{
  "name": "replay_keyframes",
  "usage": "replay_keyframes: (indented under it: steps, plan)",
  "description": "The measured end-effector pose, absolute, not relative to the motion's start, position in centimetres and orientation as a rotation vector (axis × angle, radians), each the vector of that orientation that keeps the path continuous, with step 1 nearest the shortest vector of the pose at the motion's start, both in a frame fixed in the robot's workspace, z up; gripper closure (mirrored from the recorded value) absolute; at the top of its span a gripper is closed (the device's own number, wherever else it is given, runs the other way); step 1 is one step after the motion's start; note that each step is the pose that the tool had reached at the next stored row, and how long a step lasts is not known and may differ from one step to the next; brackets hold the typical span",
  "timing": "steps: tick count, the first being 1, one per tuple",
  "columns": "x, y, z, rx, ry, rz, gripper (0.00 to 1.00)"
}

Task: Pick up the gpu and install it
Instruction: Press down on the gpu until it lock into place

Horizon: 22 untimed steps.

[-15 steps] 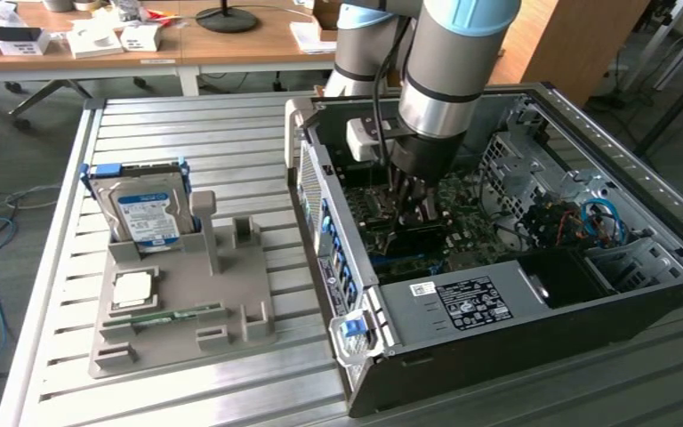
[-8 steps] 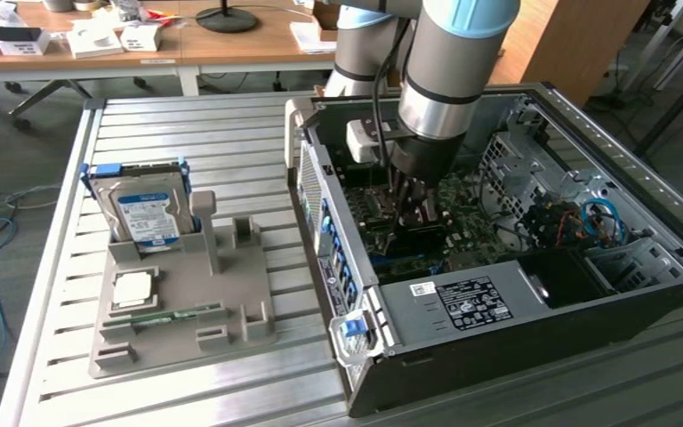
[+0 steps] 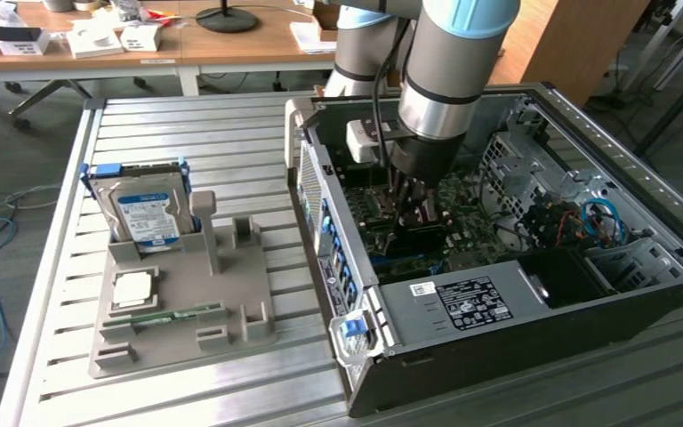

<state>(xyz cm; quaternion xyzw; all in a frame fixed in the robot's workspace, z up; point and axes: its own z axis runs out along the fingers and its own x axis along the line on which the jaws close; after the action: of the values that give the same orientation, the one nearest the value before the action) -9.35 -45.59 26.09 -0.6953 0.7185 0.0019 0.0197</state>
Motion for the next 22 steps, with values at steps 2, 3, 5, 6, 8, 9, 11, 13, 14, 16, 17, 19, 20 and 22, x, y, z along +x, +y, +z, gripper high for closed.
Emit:
replay_keyframes:
  steps: [2, 3, 5, 6, 8, 9, 11, 13, 14, 16, 17, 19, 20, 22]
  plan:
    - [-9.4, -45.6, 26.1, -2.157, 2.229, 0.006, 0.89]
    - [-9.4, -45.6, 26.1, -2.157, 2.229, 0.006, 0.89]
    - [-9.4, -45.6, 26.1, -2.157, 2.229, 0.006, 0.89]
    - [-9.4, -45.6, 26.1, -2.157, 2.229, 0.006, 0.89]
    - [-9.3, -45.6, 26.1, -2.157, 2.229, 0.006, 0.89]
    - [-9.4, -45.6, 26.1, -2.157, 2.229, 0.006, 0.89]
    - [-9.3, -45.6, 26.1, -2.157, 2.229, 0.006, 0.89]
    - [-9.3, -45.6, 26.2, -2.156, 2.228, 0.006, 0.89]
    - [-9.3, -45.6, 26.3, -2.157, 2.228, 0.006, 0.89]
    - [-9.3, -45.6, 26.5, -2.157, 2.229, 0.006, 0.89]
    - [-9.3, -45.6, 26.6, -2.157, 2.229, 0.006, 0.89]
    - [-9.4, -45.6, 26.8, -2.157, 2.229, 0.006, 0.89]
    - [-9.4, -45.6, 26.9, -2.157, 2.229, 0.006, 0.89]
    - [-9.4, -45.6, 27.2, -2.157, 2.229, 0.006, 0.89]
